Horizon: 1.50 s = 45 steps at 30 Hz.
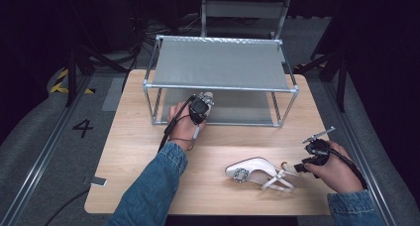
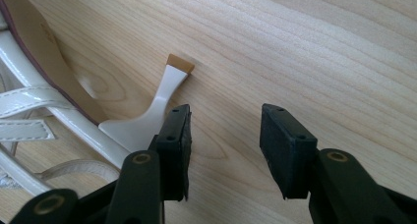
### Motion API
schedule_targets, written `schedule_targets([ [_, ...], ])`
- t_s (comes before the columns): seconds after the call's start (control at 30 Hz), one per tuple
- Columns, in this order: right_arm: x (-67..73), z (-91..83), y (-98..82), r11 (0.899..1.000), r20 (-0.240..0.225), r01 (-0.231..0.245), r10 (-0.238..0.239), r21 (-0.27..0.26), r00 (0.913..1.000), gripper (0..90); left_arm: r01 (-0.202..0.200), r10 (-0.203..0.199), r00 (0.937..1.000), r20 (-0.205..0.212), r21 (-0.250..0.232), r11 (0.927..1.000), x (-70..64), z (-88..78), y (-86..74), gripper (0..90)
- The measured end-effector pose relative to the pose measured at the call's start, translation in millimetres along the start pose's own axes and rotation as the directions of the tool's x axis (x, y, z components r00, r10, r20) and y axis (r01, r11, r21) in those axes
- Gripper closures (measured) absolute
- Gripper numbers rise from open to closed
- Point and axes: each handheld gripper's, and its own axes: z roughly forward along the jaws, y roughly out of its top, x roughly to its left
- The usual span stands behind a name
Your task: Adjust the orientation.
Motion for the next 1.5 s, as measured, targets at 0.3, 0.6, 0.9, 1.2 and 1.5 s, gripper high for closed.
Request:
schedule_targets([
  [0.3, 4.4, -1.3, 0.0, 1.000, 0.003, 0.009, -0.009, -0.003, 1.0000, 56.3, -0.037, 0.037, 0.9993, -0.005, 0.012, 0.9992, 10.3, 10.0, 11.9, 85.6],
  [0.6, 6.2, -1.2, 0.4, 1.000, 0.001, 0.023, -0.023, -0.009, 0.9997, 56.4, -0.042, 0.043, 0.9989, -0.017, 0.053, 0.9977, 13.9, 24.4, 23.8, 83.3],
  [0.9, 7.8, -1.0, 0.2, 0.999, 0.010, 0.035, -0.036, 0.001, 0.9993, 55.6, 0.020, -0.018, 0.9995, 0.024, -0.049, 0.9986, 9.1, 17.0, 15.6, 53.0],
  [1.2, 10.8, 1.8, 2.8, 0.999, 0.016, 0.044, -0.044, -0.002, 0.9989, 54.8, 0.089, -0.081, 0.9946, 0.065, -0.136, 0.9867, 0.3, -8.9, -2.1, 49.8],
  [1.5, 10.9, 2.8, 5.8, 0.999, 0.011, 0.043, -0.043, -0.004, 0.9990, 53.9, 0.095, -0.082, 0.9947, 0.062, -0.249, 0.9638, -3.1, -49.6, -18.6, 46.1],
])
